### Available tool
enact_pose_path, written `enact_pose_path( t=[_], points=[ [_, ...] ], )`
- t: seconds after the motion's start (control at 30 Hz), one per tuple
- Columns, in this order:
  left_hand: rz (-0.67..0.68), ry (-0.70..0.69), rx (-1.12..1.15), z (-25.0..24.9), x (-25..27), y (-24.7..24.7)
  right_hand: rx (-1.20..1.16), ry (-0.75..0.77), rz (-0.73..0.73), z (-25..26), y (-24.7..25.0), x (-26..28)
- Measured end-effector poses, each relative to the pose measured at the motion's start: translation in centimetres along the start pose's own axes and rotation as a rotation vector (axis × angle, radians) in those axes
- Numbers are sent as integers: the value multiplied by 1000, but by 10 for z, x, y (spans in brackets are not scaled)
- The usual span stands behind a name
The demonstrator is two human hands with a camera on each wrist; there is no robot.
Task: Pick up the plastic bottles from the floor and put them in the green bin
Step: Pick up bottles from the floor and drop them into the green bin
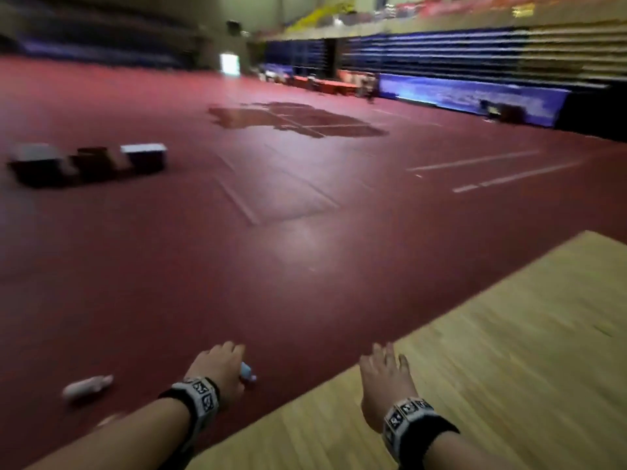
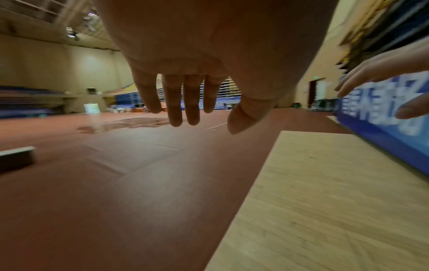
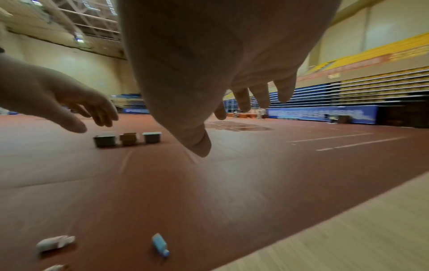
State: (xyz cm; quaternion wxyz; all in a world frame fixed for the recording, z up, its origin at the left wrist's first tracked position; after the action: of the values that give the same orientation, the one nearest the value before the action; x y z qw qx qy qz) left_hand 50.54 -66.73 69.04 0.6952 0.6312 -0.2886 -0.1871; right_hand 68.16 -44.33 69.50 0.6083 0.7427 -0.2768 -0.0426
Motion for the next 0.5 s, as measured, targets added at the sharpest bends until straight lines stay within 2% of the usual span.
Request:
enact_pose_path(
  t=[0.1, 0.27, 0.37, 0.5],
  points=[
    [60, 142, 13, 128, 17, -26, 71, 87, -3, 85, 23, -66],
    [162, 330, 36, 276, 39, -65, 151, 184, 17, 201, 38, -138],
    [211, 408, 36, 329, 35, -89, 185, 264, 36, 258, 43, -173],
    [275, 475, 65, 373, -2, -115, 216, 330, 31, 316, 47, -237]
  ],
)
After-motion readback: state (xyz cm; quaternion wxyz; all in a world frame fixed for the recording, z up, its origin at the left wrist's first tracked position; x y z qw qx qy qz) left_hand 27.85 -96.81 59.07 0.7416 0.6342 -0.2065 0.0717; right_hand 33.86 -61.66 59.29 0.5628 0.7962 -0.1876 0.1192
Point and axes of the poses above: each hand's wrist, its own x-axis away from the middle knuckle, its own y-axis out of the back of the hand, z = x × y, the point moved 9 cm from there along -x, towards the middle knuckle, and after that the axes turned 5 degrees about -z, right-handed, at the moved point
